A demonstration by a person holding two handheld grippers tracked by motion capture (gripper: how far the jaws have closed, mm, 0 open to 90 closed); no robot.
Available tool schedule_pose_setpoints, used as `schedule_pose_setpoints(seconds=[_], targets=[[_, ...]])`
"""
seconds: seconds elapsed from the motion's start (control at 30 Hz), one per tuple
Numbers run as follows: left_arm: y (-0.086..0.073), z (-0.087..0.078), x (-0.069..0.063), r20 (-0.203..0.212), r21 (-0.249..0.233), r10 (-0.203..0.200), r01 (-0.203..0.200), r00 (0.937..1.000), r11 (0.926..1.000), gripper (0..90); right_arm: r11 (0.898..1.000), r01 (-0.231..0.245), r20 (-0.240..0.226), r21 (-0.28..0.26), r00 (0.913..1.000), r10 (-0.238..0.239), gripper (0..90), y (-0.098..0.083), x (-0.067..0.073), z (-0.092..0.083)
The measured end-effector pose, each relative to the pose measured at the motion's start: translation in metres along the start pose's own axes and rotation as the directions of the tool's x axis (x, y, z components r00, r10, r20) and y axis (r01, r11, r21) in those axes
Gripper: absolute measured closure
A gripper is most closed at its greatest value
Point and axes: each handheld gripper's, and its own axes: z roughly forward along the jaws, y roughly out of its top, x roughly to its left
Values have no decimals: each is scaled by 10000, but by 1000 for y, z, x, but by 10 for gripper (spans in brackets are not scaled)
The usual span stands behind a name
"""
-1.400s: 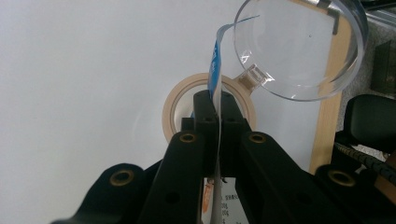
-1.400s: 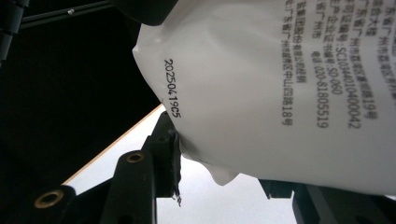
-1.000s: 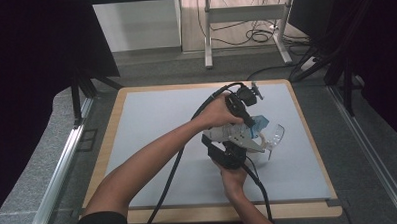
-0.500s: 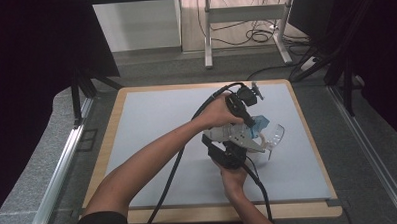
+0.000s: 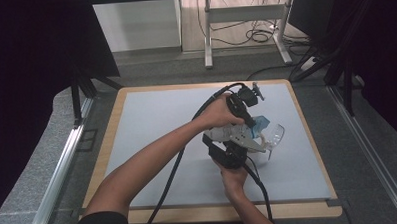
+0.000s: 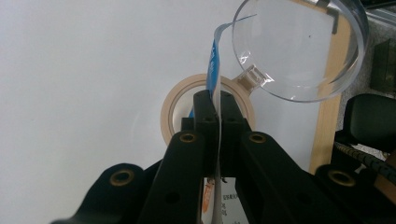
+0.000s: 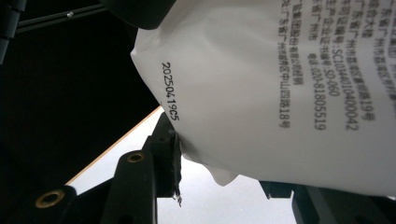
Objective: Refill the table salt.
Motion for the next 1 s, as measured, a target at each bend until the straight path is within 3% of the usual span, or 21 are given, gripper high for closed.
schedule_pose_setpoints(seconds=[0.73,1.0], targets=[[-3,1,1,-31,10,25,-25,10000,10000,898,10000,8,-26,71,10000,-7,567,-2,0,2],[0,1,0,-31,25,58,-58,10000,10000,898,9996,-297,57,5,9995,297,571,1,1,1]])
